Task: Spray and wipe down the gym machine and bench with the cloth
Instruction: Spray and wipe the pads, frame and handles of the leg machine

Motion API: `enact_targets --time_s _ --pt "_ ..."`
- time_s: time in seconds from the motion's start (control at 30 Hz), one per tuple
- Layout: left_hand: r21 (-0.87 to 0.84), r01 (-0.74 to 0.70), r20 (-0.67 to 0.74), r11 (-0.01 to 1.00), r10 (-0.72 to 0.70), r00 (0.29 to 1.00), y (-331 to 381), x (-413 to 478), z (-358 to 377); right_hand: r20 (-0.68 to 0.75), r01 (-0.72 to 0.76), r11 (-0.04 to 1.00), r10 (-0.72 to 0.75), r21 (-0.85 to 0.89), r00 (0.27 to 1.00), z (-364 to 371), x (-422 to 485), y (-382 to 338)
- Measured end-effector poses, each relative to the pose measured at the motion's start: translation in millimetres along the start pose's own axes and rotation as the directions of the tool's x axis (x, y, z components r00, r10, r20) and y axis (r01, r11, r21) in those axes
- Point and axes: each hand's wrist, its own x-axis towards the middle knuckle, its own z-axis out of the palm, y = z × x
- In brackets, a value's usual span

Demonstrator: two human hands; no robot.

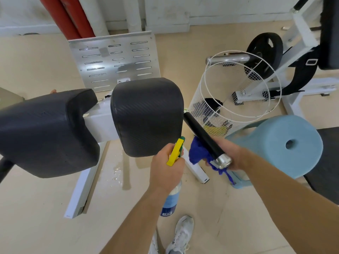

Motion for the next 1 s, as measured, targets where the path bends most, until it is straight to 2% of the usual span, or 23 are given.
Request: enact_targets --time_s 0.2,0.3,0.43,0.6,0.73,0.9,1.0 --pt "-0.001 0.008 0.019 1.0 -0.008 1.0 1.9 5.8 -6.0 0.004 0.011 0.999 -0.011 -0.048 1.0 -9.1 3.2 -3.5" --pt "-0.016 0.011 0.043 1.0 -0.01 0.999 5.4 8.2 -8.4 -0.021 0.055 0.993 -0.053 0.109 0.998 -12.2 0.2 -1.8" --pt "-0.033 0.026 0.06 0.999 -0.024 0.998 11.4 12.6 -5.8 0.0 0.01 0.97 -0.01 0.244 1.0 -8.5 4.4 -1.9" --pt "-0.036 0.036 0.085 0.999 -0.032 0.996 15.6 16.9 -2.6 -0.042 -0.057 0.985 0.065 0.166 0.997 -1.6 25.8 -22.5" --pt "-0.025 0.035 0.097 0.999 -0.032 0.995 16.8 20.3 1.0 -0.109 -0.109 0.993 0.113 0.036 0.988 2.5 29.2 -42.3" --pt "-0.054 0.036 0.094 0.998 -0.031 0.995 17.4 21.5 4.1 -0.266 0.106 0.974 -0.05 0.201 0.963 8.2 48.0 -69.4" --pt "-0.062 0.03 0.087 0.998 -0.025 0.996 18.1 21.8 3.5 -0.139 0.088 0.966 -0.054 0.245 0.989 21.9 45.9 -81.0"
